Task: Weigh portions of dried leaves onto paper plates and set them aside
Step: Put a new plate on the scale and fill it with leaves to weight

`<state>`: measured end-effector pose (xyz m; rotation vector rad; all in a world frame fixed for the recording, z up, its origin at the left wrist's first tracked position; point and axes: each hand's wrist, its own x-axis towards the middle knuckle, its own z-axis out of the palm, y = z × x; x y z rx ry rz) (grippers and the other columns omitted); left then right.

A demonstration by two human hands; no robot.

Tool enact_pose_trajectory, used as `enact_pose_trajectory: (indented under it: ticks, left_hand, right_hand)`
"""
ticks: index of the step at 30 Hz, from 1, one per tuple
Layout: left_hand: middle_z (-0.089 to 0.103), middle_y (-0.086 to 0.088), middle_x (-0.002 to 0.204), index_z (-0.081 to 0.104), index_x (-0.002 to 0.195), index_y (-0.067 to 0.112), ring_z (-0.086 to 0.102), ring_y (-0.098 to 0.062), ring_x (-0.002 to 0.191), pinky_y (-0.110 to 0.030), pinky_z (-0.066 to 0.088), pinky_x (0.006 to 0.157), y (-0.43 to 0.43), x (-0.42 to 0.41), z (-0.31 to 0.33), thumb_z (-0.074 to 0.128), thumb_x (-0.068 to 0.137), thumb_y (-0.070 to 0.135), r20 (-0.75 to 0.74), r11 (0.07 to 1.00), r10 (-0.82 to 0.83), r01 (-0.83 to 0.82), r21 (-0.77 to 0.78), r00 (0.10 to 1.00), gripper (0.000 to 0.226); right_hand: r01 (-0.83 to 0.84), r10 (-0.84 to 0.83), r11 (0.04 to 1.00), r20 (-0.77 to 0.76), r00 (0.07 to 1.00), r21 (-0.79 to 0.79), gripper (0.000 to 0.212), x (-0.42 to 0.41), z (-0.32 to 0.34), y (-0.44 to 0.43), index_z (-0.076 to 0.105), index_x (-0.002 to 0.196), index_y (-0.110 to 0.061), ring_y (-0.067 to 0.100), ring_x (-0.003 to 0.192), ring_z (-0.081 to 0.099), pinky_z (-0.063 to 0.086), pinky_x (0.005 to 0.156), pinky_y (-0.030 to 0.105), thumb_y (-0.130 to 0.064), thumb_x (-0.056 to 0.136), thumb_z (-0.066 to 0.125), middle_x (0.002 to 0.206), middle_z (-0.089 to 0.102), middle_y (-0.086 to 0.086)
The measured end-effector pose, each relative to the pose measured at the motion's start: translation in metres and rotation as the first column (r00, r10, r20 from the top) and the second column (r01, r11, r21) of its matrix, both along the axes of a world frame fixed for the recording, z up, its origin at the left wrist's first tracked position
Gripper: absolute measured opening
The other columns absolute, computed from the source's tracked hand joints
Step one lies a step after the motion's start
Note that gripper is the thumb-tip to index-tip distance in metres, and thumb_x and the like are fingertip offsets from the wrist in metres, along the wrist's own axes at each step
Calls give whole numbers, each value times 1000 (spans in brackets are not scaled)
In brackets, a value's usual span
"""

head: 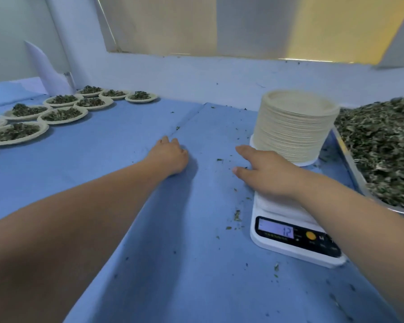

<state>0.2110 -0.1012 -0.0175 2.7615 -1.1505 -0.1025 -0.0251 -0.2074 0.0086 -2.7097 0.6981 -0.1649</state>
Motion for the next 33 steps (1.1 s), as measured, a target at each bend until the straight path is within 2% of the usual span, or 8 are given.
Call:
enact_pose_trajectory:
  ticks: [7, 11, 14, 21, 24, 27, 30, 33]
  left_hand:
    - [9, -15, 168, 39, 150, 8, 38, -39, 142, -47, 39, 110, -18, 52, 1, 35, 104, 8, 11, 998, 46, -46, 46, 999, 46]
    - [58, -19, 130, 61, 119, 3, 57, -37, 111, -41, 49, 89, -23, 74, 1, 40, 97, 2, 27, 999, 51, -51, -10, 998, 31]
    - [64, -20, 107, 62, 96, 3, 58, -36, 90, -37, 46, 70, -23, 81, 6, 46, 89, -4, 76, 997, 58, -55, -49, 995, 19]
    - [70, -12, 115, 78, 106, 15, 64, -37, 104, -43, 58, 86, -17, 95, 5, 55, 88, -1, 75, 968, 91, -70, -242, 993, 34]
    - [73, -7, 116, 78, 110, 22, 62, -34, 109, -37, 54, 85, -15, 86, -2, 52, 89, 5, 84, 908, 134, -89, -409, 987, 38]
    - [76, -4, 106, 78, 107, 25, 65, -32, 100, -34, 53, 81, -22, 60, 2, 52, 89, 11, 96, 821, 132, -55, -568, 987, 35]
    - [77, 6, 93, 79, 100, 25, 70, -18, 92, -27, 54, 81, -36, 17, 19, 60, 88, 15, -33, 661, 13, -33, -749, 999, 25]
    - [72, 13, 69, 76, 81, 28, 67, -3, 71, -22, 52, 69, -44, -37, 34, 71, 83, 14, -242, 532, -255, -73, -844, 936, 16]
  right_hand:
    - [-47, 47, 999, 40, 998, -11, 62, 36, -8, -12, 27, 158, -22, 17, 141, 40, 29, 105, 22, -45, 103, 46, 165, 27, -6]
    - [-97, 97, 995, -2, 995, -22, 63, 52, -4, -15, 23, 160, -27, 11, 151, 21, 19, 112, 21, -43, 104, 46, 168, 10, -14]
    - [-121, 121, 993, -19, 992, -5, 61, 60, -2, -15, 26, 159, -29, 9, 151, 23, 20, 111, 20, -40, 104, 47, 167, 9, -16]
    - [-124, 123, 992, 26, 992, 21, 54, 66, 1, -9, 37, 153, -36, 6, 132, 47, 29, 97, 19, -39, 100, 52, 165, 16, -20]
    - [-115, 114, 993, 63, 991, 12, 50, 62, 1, -6, 43, 147, -38, -2, 100, 53, 30, 92, 19, -39, 99, 54, 163, 21, -21]
    - [-82, 82, 997, 127, 989, 1, 47, 52, 3, -4, 46, 143, -40, 3, 113, 54, 34, 91, 20, -39, 97, 56, 157, 36, -20]
    - [-17, 21, 1000, 258, 966, -18, 45, 40, 5, -3, 50, 138, -40, 3, 101, 64, 50, 91, 30, -37, 94, 60, 115, 71, -7]
    - [77, -60, 997, 453, 889, -19, 49, 25, 9, -6, 54, 138, -34, 7, 116, 62, 49, 101, 33, -31, 91, 66, 123, 68, -5]
